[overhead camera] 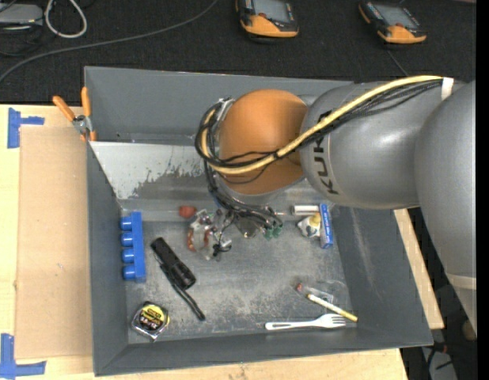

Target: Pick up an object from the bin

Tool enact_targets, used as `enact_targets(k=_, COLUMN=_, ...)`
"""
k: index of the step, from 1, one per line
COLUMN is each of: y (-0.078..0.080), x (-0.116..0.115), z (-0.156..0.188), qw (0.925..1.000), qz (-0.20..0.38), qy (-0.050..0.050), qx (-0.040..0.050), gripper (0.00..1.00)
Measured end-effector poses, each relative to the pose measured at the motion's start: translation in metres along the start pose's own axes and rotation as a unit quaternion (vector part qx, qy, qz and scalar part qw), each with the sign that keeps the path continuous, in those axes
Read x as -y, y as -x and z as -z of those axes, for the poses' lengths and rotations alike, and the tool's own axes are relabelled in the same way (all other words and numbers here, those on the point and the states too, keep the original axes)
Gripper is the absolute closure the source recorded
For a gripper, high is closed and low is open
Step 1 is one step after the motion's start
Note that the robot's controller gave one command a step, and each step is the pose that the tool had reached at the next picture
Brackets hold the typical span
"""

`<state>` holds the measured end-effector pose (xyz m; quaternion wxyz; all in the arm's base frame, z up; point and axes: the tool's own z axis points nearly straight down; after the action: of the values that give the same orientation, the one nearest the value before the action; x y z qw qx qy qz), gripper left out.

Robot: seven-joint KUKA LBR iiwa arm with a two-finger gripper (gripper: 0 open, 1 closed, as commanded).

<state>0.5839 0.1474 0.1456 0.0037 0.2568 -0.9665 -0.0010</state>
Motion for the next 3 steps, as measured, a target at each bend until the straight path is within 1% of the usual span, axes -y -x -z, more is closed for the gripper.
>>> enact_targets(k=2, y=0.0, x=0.0, z=0.0, qw=1.0, qz=-0.001, qy=0.0, qx=0.0, gripper=1.0)
enact_targets(k=3, y=0.036, x=-0.03, z=0.005, qw=0.9981, qz=-0.062, qy=0.001, qx=0.0011, gripper=0.0)
